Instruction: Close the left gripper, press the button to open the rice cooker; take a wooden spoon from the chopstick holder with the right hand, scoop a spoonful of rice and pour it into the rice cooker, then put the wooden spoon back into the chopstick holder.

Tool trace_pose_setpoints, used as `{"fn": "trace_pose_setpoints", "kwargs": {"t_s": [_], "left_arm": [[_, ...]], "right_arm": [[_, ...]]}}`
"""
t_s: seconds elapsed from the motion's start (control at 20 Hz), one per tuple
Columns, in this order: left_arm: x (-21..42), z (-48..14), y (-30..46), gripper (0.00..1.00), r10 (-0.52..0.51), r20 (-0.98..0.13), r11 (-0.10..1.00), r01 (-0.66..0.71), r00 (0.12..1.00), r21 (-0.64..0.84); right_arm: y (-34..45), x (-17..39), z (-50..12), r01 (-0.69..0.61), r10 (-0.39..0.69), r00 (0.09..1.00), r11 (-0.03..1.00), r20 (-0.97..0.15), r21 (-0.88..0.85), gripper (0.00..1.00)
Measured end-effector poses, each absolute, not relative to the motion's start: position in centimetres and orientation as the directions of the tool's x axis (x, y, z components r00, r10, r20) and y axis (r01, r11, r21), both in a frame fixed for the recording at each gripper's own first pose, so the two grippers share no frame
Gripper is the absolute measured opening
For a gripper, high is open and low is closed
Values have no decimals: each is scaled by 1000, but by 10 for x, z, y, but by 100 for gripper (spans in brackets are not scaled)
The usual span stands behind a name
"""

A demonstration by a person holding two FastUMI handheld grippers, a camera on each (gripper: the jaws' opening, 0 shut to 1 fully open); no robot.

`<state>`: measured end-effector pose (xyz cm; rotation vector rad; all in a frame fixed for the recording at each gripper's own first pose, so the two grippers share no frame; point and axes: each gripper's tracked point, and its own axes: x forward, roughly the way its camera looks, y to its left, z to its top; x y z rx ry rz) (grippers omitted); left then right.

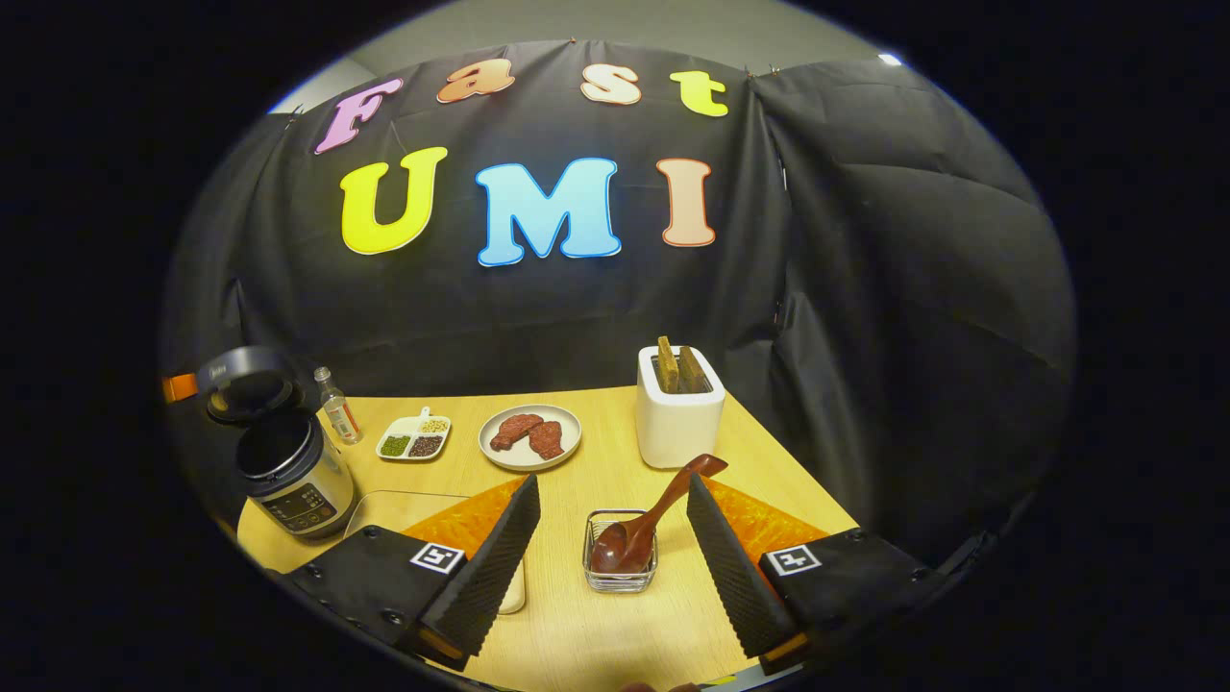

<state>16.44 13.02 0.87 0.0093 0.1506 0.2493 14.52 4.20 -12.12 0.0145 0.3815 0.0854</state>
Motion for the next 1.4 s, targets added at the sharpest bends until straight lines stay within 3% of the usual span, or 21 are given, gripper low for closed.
{"fn": "trace_pose_setpoints", "kwargs": {"t_s": [0.25,0.5,0.7,0.85,0.9,0.95,1.05,1.1,1.3,1.35,1.4], "left_arm": [[134,30,126,2,303,-86,952,-297,949,80],[101,32,123,96,372,-24,917,-363,928,164],[93,18,109,94,395,-68,913,-384,916,136],[87,8,102,94,419,-95,905,-406,903,130],[85,6,100,94,424,-102,902,-409,900,139],[84,3,97,94,430,-109,898,-412,896,151],[83,0,97,94,460,-128,884,-438,879,164],[83,0,96,94,470,-141,880,-450,871,151],[79,0,94,95,507,-165,862,-500,846,85],[75,-2,92,95,512,-169,859,-505,842,84],[71,-2,91,95,520,-170,854,-512,837,93]], "right_arm": [[19,173,-136,-37,49,917,999,-396,39,98],[-3,211,-135,34,17,906,993,-424,113,96],[-22,242,-136,62,9,894,988,-448,143,93],[-35,260,-144,88,-1,884,982,-467,165,97],[-38,265,-150,98,-1,879,979,-477,179,93],[-40,269,-156,108,1,872,975,-490,195,98],[-40,275,-172,122,21,853,963,-522,239,93],[-40,278,-181,129,34,843,956,-537,263,98],[-37,282,-218,173,66,798,927,-599,333,98],[-37,282,-227,186,73,787,919,-613,347,94],[-35,282,-233,192,87,777,911,-623,366,98]]}}
